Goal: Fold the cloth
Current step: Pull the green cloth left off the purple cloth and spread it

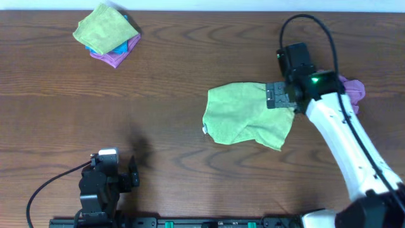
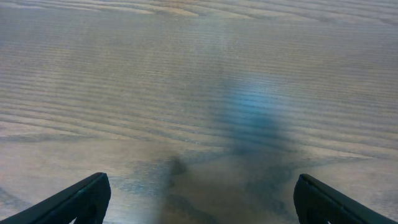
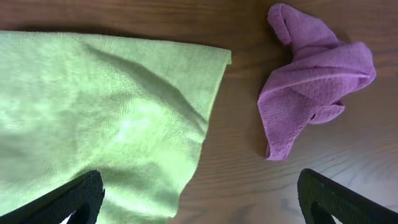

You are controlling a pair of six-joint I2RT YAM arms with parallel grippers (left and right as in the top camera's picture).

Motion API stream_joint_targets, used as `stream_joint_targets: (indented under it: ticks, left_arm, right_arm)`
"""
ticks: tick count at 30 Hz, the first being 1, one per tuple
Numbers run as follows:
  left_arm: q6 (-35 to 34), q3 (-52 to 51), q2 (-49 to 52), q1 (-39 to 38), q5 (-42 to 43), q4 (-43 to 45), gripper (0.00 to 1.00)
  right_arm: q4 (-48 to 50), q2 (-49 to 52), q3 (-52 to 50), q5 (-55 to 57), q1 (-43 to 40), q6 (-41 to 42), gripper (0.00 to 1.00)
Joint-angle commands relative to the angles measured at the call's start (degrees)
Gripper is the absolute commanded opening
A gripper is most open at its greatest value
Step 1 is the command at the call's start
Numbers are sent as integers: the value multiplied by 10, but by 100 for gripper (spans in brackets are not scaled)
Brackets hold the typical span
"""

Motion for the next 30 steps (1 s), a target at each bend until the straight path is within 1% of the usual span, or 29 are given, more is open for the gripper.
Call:
stream_joint_targets:
  ticks: [1, 3, 6, 9, 12, 15, 20, 21, 24, 27, 30]
  left_arm:
    - [-4, -6, -3, 4, -8, -2, 95]
    - [-4, -6, -3, 4, -8, -2, 95]
    - [-4, -6, -3, 4, -8, -2, 95]
    - [-4, -6, -3, 4, -8, -2, 95]
    - [-4, -6, -3, 4, -8, -2, 95]
    - [-4, -6, -3, 4, -8, -2, 95]
    - [-8, -6, -3, 4, -1, 1, 95]
    - [-16, -6, -3, 4, 8, 7, 95]
    - [-70, -6, -3, 4, 45, 22, 95]
    - [-102, -2, -3, 4, 135, 66, 95]
    - [-155, 24, 5, 3, 150, 80, 95]
  right_arm:
    - [-11, -42, 9, -86, -4, 24, 99]
    - [-28, -57, 9, -122, -4, 45, 99]
    - [-68, -65, 8, -147, -5, 75, 99]
    - [-89, -69, -14, -167, -12, 78, 99]
    - [-59, -94, -74, -184, -25, 78, 99]
    - [6, -150, -169, -245, -56, 76, 99]
    - [85, -229, -288, -336, -115, 80, 99]
    - [90, -236, -303, -344, -126, 87, 99]
    - [111, -243, -344, -372, -156, 98, 99]
    - [139, -243, -380, -395, -178, 99, 99]
    - [169, -243, -412, -411, -197, 100, 99]
